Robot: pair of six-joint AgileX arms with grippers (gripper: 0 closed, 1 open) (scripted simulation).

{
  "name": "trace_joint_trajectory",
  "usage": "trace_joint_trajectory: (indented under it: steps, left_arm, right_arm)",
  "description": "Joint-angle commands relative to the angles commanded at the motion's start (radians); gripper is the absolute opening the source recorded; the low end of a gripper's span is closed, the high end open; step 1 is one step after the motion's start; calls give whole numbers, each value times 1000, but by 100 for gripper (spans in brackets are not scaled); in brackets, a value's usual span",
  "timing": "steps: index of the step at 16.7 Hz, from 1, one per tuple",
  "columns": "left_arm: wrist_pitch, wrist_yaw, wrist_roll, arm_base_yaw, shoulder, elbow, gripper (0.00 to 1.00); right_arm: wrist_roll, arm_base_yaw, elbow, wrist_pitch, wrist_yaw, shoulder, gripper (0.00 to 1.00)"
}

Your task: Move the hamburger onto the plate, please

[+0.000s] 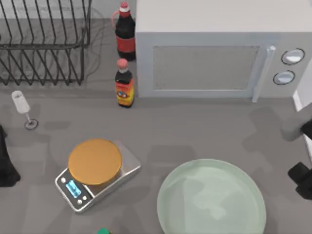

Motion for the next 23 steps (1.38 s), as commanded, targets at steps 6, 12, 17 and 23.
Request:
trace_joint_trajectory:
  steps: [6, 12, 17, 23]
  left_arm:
    - [0, 0, 0, 0, 0, 0, 100]
    - [0, 0, 0, 0, 0, 0, 100]
    - [0, 0, 0, 0, 0, 0, 100]
    - [0, 0, 0, 0, 0, 0, 100]
  right_arm:
    - [335, 138, 64, 6, -2, 59, 0]
    - [1029, 302, 127, 3, -18, 168, 0]
    - [1703, 397, 155, 4, -45, 258, 0]
    - [2301, 428, 184, 43, -72, 309, 0]
